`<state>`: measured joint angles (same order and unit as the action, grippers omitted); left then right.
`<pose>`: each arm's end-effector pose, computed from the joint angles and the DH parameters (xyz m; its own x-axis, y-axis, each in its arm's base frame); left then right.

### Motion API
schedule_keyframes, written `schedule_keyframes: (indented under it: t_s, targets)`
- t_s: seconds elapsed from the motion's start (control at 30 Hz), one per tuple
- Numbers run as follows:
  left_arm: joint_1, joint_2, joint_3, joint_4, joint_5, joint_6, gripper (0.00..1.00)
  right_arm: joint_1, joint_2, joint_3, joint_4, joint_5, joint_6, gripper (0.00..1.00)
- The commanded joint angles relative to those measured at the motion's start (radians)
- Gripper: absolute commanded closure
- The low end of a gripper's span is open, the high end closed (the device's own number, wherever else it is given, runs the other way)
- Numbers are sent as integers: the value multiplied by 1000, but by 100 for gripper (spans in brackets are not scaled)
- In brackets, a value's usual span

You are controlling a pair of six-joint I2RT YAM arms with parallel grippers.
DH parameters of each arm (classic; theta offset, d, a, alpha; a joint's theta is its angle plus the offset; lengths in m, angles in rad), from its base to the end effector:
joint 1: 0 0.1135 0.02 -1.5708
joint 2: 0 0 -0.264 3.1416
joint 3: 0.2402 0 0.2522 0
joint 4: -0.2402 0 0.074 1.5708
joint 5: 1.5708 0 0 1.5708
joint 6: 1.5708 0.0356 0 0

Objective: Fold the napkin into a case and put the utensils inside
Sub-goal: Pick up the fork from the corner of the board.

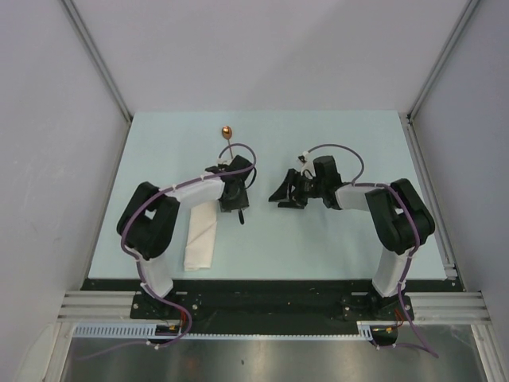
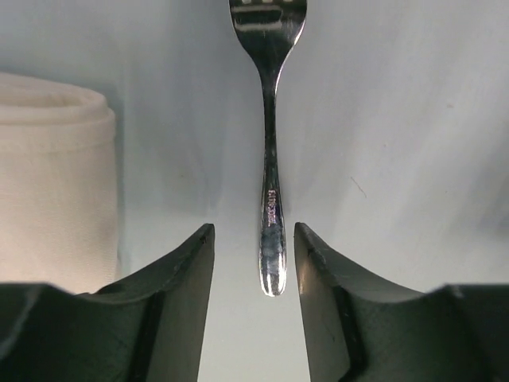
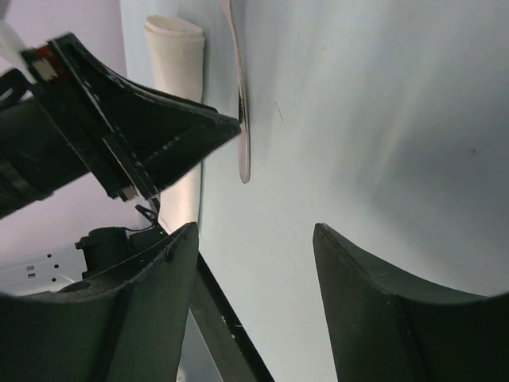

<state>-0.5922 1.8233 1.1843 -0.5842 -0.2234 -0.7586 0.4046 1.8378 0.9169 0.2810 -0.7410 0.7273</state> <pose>0.2993 -0.1918 0.1690 -0.8976 -0.2046 -0.3905 -0.1870 0.9788 -0.0832 0.3271 0.1662 0.1496 -0.9340 0.1336 -0.3312 -0.2238 0.5037 0.8344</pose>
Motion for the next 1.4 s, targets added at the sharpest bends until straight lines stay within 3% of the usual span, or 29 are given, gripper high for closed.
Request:
schedule_keyframes:
  t_s: [0.0,0.1,0.23,0.4,0.5,0.6,0.63,0.77,0.87,0.93,0.97,1.0,1.07,1.1,1.13,1.23,1.37]
  targets:
    - [12,37,102,-8,-62,76,53,-4,-58,-27,46,8,-22,35]
    - [20,128,197,-25,-123,111,60,-9,-60,-38,50,8,-22,35]
    - [48,234,293,-34,-94,139,65,-24,-64,-55,55,0,-25,36]
    - [71,199,252,24,-51,143,96,-27,-83,-58,34,6,-55,33]
    - [75,125,183,123,79,206,100,-35,-78,-50,32,-41,-86,28]
    - [80,-37,78,223,329,251,100,-46,-100,-17,-34,-93,-170,25]
    - [83,-109,20,303,498,249,100,-46,-110,-6,-63,-115,-199,20]
    - [120,-258,-132,481,837,156,100,-53,-144,17,-65,-211,-264,15]
    - [123,-352,-233,579,933,75,100,-47,-147,16,32,-259,-208,14]
    - [124,-393,-238,507,841,118,100,-49,-135,28,21,-183,-142,15]
    - [118,-406,-218,356,761,155,100,-46,-130,31,3,-148,-135,15]
    - [112,-413,-201,310,607,185,100,-44,-126,33,-41,-70,-131,15]
    - [91,-404,-170,238,460,194,73,-46,-111,31,-65,-12,-97,16]
    - [80,-388,-166,241,323,194,63,-49,-103,28,-65,-15,-83,18]
    - [57,-372,-149,233,244,180,45,-56,-101,10,-46,-20,-48,19]
    - [39,-283,-106,241,58,177,42,-78,-124,-36,7,-17,-29,20]
    - [34,-141,-34,242,-57,180,48,-110,-176,-44,-74,-18,-92,20]
